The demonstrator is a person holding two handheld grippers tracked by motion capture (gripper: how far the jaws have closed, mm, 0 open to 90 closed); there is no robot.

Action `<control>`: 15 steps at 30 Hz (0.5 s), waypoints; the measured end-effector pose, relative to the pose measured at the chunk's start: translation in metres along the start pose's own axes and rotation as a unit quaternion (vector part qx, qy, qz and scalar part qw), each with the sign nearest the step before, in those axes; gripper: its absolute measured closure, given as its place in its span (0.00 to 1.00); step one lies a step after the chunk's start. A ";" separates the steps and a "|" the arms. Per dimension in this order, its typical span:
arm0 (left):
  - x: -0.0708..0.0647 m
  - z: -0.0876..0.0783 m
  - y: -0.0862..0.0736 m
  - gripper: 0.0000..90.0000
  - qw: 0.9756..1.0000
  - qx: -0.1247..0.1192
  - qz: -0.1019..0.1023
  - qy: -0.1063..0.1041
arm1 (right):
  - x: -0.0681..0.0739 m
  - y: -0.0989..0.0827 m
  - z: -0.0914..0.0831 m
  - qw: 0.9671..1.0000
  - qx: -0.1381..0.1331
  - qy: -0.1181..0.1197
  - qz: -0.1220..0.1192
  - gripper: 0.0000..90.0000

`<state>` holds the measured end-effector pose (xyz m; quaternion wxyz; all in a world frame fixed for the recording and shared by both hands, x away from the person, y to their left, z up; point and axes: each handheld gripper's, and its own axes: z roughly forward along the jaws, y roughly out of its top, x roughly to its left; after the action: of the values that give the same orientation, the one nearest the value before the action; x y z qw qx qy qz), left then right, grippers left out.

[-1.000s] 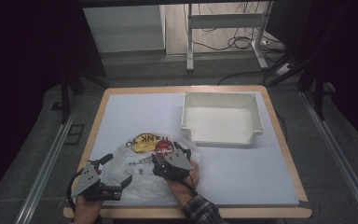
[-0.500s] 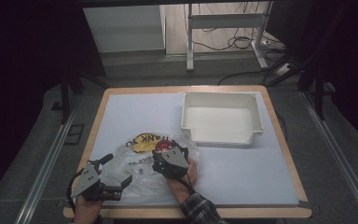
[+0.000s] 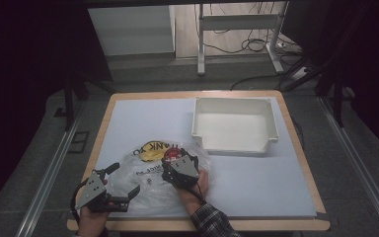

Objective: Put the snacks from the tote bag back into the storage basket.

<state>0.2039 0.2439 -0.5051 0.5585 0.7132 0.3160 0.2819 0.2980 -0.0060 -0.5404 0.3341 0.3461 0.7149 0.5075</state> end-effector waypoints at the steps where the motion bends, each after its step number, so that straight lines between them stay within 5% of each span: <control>1: 0.000 0.000 0.000 0.01 1.000 0.000 0.000 0.000 | 0.000 0.000 0.000 1.000 -0.001 0.000 0.000 0.29; 15: 0.001 0.000 0.000 0.01 1.000 0.000 0.000 0.001 | 0.004 0.001 -0.006 1.000 -0.019 0.004 -0.008 0.30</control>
<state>0.2040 0.2446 -0.5050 0.5586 0.7125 0.3168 0.2826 0.2916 -0.0056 -0.5385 0.3414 0.3322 0.7093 0.5196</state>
